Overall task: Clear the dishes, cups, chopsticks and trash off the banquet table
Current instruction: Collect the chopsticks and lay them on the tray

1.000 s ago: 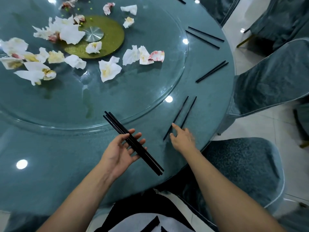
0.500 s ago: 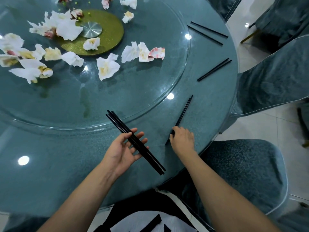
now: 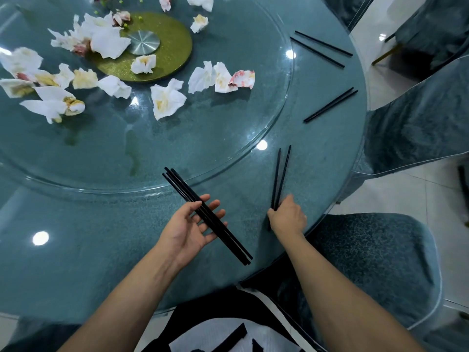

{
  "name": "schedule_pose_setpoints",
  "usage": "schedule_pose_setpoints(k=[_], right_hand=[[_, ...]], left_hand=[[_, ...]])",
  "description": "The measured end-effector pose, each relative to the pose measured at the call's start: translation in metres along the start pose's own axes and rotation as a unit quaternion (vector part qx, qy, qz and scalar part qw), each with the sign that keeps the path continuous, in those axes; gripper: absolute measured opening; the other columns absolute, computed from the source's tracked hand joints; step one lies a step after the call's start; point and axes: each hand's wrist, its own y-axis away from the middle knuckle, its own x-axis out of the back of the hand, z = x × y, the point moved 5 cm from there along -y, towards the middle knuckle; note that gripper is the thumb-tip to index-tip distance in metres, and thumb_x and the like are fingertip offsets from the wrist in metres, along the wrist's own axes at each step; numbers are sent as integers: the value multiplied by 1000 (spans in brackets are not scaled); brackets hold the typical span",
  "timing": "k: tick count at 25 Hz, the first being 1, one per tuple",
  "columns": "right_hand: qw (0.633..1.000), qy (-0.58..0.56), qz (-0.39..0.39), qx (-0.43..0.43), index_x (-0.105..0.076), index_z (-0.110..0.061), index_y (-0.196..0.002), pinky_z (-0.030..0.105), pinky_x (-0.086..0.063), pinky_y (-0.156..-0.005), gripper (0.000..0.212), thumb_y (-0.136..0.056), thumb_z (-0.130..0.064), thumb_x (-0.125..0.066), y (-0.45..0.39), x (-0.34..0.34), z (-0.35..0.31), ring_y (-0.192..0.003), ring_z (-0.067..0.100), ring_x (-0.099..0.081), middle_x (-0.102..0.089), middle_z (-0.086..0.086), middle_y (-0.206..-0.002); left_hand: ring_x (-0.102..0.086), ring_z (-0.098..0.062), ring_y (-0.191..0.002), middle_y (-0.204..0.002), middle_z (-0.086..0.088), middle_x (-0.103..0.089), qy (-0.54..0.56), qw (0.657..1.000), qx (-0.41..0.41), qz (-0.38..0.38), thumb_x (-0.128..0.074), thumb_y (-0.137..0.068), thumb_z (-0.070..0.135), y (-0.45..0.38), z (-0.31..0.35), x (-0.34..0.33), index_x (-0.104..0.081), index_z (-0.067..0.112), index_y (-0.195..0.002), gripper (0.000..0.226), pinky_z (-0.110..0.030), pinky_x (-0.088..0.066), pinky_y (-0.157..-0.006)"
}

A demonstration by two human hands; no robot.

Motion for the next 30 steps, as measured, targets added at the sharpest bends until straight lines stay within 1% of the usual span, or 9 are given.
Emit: schedule_pose_setpoints(k=[7,12,14,16,18,20,22,26,30], right_hand=[[998,-31,-34,-44,-69,-12,-106,39,-48,-100,23,-91,-30,-68,-1,-3,6,-107,30,-65,-69,12,-112],[999,-6,-34,-13,-68,-15,-89,38,-47,-97,15,-88,-30,-67,4,-6,4,-101,29,-65,-70,9,-100],[999,-26,-45,-2,-61,-22,-78,38,-47,-98,15,-87,-31,-68,7,-6,4,-100,30,-65,-71,7,-96],[997,-63,-52,16,-59,-25,-77,40,-48,-98,15,-87,-32,-69,11,-5,4,-98,29,-65,-71,3,-91],[989,-133,-60,40,-62,-25,-81,40,-53,-91,12,-87,-31,-71,17,-3,3,-91,25,-67,-68,-2,-84],[976,-198,-62,63,-63,-26,-80,26,-52,-72,14,-86,-28,-76,27,5,2,-78,17,-65,-65,-7,-76],[968,-233,-47,86,-64,-27,-80,14,-44,-61,16,-85,-26,-78,42,18,-1,-67,7,-61,-64,-10,-71],[937,-323,-69,116,-68,-21,-80,15,-47,-62,14,-85,-16,-80,82,35,-11,-59,-1,-56,-64,-7,-67],[925,-326,-127,150,-71,-19,-82,18,-50,-62,10,-85,-17,-80,121,43,-27,-60,1,-57,-65,-8,-68]], left_hand=[[-73,-31,-101,-117,-12,-74,-3,1000,0,-3,-54,-94,19,-3,-1,-1,-66,14,-117,27,-51,-60,-84],[-73,-31,-102,-119,-12,-73,-3,1000,2,-4,-54,-94,19,-2,-2,1,-67,14,-118,27,-52,-59,-85],[-73,-31,-103,-119,-12,-73,-6,1000,5,-11,-54,-94,19,-2,-3,1,-66,14,-118,28,-52,-58,-88],[-72,-31,-103,-119,-12,-73,-10,1000,12,-17,-52,-94,20,-1,-3,-2,-66,14,-118,28,-53,-56,-91],[-72,-32,-104,-121,-13,-72,-18,999,14,-24,-50,-96,22,-1,-2,-4,-65,13,-119,30,-52,-55,-94],[-71,-32,-106,-123,-13,-72,-30,999,19,-38,-49,-96,25,1,0,-5,-64,13,-122,32,-52,-53,-97],[-71,-32,-106,-121,-12,-72,-43,997,26,-50,-48,-96,26,2,2,-9,-64,12,-123,34,-53,-52,-98],[-70,-33,-108,-121,-14,-72,-68,994,43,-72,-47,-96,26,9,2,-14,-63,12,-121,32,-54,-54,-93],[-71,-33,-108,-122,-14,-71,-82,990,50,-104,-52,-92,24,18,7,-17,-63,11,-120,34,-52,-58,-87]])
